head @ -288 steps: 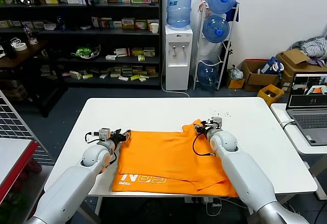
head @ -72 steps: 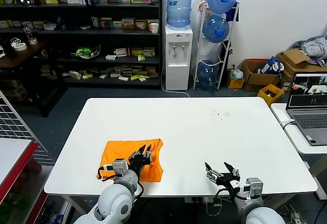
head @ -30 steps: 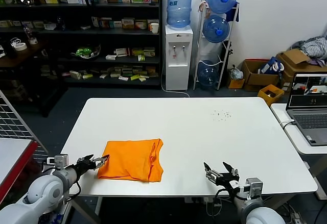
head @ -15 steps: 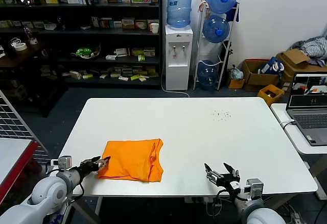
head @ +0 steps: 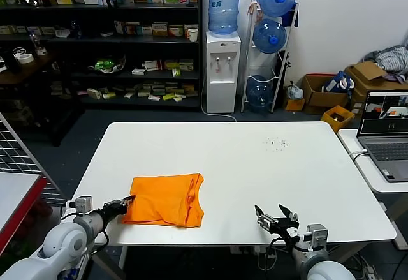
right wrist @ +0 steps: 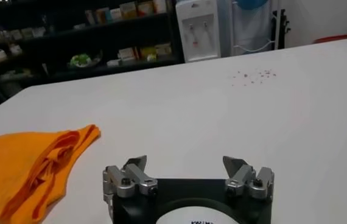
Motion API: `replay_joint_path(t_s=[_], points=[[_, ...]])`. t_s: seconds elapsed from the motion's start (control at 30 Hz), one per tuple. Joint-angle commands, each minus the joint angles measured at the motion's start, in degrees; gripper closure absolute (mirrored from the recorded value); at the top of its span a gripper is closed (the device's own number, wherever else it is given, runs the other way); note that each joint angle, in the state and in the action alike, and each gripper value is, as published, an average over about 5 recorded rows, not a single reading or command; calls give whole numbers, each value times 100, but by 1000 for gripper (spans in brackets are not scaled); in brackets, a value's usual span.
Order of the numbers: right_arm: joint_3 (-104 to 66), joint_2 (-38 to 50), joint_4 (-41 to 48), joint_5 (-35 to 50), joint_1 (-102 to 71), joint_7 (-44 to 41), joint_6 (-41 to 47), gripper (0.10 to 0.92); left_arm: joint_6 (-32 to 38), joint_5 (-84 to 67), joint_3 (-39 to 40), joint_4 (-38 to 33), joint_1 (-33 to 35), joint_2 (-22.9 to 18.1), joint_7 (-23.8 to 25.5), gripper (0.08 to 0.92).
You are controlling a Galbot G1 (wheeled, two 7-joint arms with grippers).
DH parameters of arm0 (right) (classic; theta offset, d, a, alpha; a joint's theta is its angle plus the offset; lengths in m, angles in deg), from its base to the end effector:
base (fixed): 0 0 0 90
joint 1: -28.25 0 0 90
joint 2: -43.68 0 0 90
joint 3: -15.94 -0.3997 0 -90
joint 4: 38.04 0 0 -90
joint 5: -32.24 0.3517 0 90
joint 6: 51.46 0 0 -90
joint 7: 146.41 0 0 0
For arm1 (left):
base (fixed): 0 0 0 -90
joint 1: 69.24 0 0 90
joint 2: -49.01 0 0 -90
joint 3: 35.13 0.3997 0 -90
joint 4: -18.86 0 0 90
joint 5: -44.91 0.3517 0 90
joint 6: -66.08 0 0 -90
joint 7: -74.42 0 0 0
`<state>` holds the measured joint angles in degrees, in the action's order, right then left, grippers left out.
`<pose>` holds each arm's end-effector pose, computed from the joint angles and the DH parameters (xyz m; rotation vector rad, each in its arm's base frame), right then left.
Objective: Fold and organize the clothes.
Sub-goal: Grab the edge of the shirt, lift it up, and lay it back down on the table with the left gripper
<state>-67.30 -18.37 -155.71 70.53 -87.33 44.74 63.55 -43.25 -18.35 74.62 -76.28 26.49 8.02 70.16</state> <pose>0.1814 -0.0784 -0.3374 0.2302 -2.5801 -0.2066 0.2950 0.2003 -0.3621 -0.2929 -2.4362 0.2639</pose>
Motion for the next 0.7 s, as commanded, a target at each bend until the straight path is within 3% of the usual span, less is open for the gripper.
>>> replay_joint_path(t_s=[0.03,0.37,0.53,0.7], points=[[-7,0,-3,-4,-6,-1,-13,203,37,105,-63,-263,54,-76,-91,900],[46,30,38,-19,80,-32,-59,203,-23,900,-625,-1361,476,66,-839,905],[144,46,83,-27,197,-49,-91,203,10,1021,-1130,-1190,716,334,-928,905],[225,99,143,-13,312,-75,-134,203,150,1027,-1555,-505,819,743,-757,905]])
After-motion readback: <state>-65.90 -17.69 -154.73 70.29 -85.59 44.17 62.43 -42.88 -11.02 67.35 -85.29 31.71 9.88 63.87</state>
